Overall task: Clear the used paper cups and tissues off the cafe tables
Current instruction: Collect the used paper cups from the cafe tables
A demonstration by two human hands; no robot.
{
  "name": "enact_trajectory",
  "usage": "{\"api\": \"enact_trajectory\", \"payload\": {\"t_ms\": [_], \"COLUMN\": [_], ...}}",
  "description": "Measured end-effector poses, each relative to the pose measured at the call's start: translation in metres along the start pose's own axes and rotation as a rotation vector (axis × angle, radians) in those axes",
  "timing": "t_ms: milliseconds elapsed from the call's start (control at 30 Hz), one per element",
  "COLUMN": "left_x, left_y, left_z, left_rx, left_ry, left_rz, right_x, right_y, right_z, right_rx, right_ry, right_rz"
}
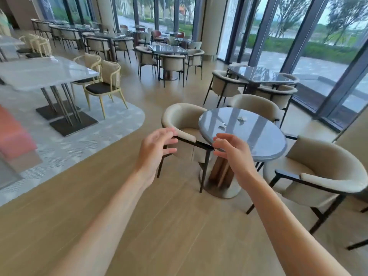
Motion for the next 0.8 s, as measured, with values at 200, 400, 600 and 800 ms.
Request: {"api": "enact_trajectory", "payload": {"t_ms": [200,400,600,800], "left_x": [-0.078,-0.128,-0.158,-0.185], "left_y": [-0.045,-0.127,-0.246,-0.346], "left_z": [0.000,0.001,-0.023,-0.038], "left_rx": [0.007,0.027,0.070,0.081], "left_ry": [0.006,-0.039,-0.090,-0.090], "left_rz": [-0.127,-0.186,-0.216,-0.236], "right_x": [0.092,0.167,0.232,0.281], "right_y": [-0.057,-0.143,-0.264,-0.352], "right_z": [0.005,0.006,0.021,0.040], "right_rx": [-0.028,-0.028,-0.041,-0.040], "right_ry": [-0.020,-0.117,-0.236,-0.253], "right_rz": [0.108,0.185,0.207,0.241]}}
Point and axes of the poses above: each hand's wrist, its own y-axis away from the middle knuckle, its own x-axis out of the palm, z = x × y, the point moved 2 cm from there along -y, towards the middle knuckle, and after that the axes turned 3 degrees about z, right-handed, at the moved point
